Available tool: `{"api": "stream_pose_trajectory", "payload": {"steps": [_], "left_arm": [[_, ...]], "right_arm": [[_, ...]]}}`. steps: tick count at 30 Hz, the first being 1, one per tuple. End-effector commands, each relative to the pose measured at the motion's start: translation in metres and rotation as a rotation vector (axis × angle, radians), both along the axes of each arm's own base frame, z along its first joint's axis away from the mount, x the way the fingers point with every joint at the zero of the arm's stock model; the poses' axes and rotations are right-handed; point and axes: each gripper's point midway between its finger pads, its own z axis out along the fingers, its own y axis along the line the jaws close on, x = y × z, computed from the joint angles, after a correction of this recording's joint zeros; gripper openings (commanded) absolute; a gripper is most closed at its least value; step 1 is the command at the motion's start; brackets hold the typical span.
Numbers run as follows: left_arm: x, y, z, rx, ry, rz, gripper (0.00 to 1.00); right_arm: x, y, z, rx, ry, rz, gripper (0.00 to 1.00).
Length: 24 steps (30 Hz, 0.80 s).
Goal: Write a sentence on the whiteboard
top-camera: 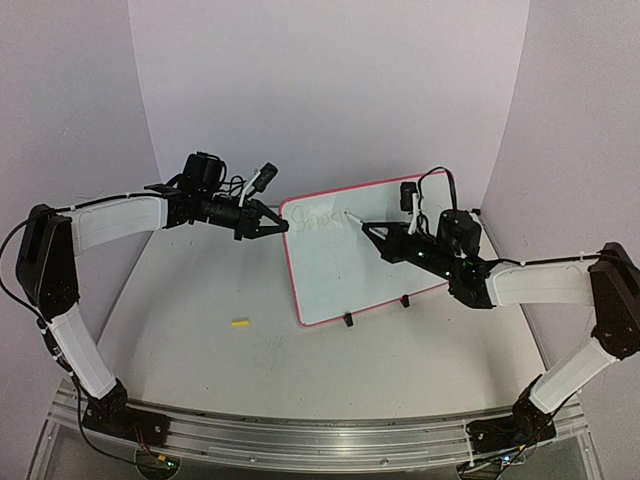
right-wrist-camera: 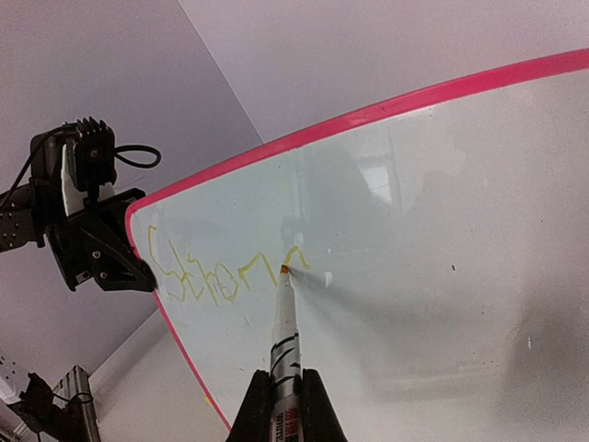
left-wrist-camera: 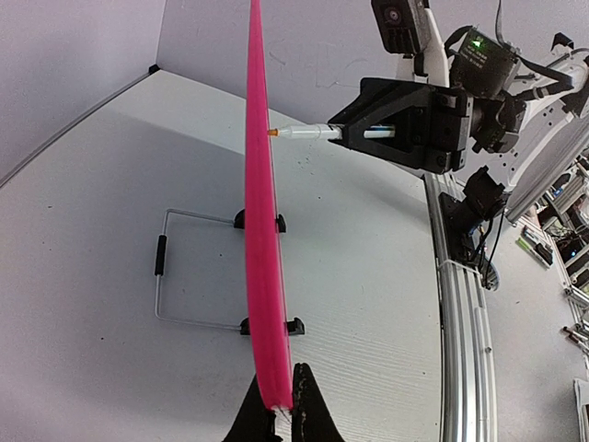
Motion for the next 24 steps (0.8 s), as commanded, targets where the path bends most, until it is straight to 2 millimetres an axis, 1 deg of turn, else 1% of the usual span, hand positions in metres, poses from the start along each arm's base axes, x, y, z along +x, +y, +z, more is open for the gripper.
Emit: {"api": "stream_pose_trajectory", "payload": {"steps": [1, 17, 20, 24], "left_arm": [[-0.004, 0.001, -0.002, 0.041, -0.024, 0.003, 0.00], [-0.004, 0.001, -0.001, 0.040, -0.026, 0.002, 0.00], [-0.004, 0.001, -0.001, 0.039, -0.026, 0.001, 0.00], [-0.005, 0.001, -0.001, 0.040, -0.024, 0.001, 0.00]], "right_arm": [[0.001, -0.009, 0.003, 0.012, -0.012, -0.038, 0.00], [0.006, -0.017, 0.023, 0.012, -0.066, -0.092, 0.00], [0.007, -0.016, 0.024, 0.006, -0.069, -0.087, 0.00], [0.008, -0.015, 0.021, -0.002, -0.061, -0.086, 0.00]]}}
